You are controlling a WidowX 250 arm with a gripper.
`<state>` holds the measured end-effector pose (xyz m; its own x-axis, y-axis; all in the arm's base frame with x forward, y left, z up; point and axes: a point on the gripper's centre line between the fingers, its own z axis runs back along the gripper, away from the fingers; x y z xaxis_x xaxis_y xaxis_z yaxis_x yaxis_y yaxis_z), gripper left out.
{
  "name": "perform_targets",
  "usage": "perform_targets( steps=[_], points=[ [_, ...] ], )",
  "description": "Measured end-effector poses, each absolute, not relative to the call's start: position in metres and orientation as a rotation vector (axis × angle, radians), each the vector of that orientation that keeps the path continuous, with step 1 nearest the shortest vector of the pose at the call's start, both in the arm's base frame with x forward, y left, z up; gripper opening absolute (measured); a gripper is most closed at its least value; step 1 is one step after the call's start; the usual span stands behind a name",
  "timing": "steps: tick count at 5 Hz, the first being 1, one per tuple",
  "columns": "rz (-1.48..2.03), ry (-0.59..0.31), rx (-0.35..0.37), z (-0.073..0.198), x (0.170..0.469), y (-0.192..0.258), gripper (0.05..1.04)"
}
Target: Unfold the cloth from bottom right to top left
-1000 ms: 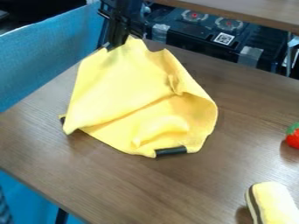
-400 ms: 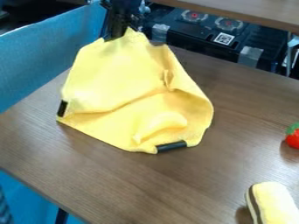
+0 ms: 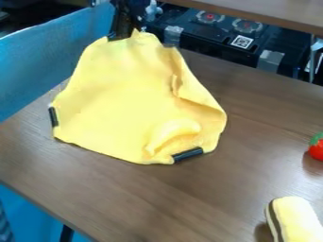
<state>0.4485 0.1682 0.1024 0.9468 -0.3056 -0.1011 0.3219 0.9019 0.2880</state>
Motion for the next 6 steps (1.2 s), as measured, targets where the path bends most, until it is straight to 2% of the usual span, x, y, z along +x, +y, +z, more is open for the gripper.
perform_targets(
  steps=[2, 3, 4, 5, 6],
  points=[
    [-0.391, 0.023, 0.323, 0.071, 0.443, 0.166, 0.076],
    [-0.309, -0.037, 0.351, 0.074, 0.437, 0.167, 0.223],
    [-0.281, -0.033, 0.361, 0.062, 0.429, 0.170, 0.479],
    [-0.270, -0.058, 0.371, 0.070, 0.428, 0.169, 0.784],
    [-0.271, -0.045, 0.347, 0.063, 0.424, 0.166, 0.994]
  ],
)
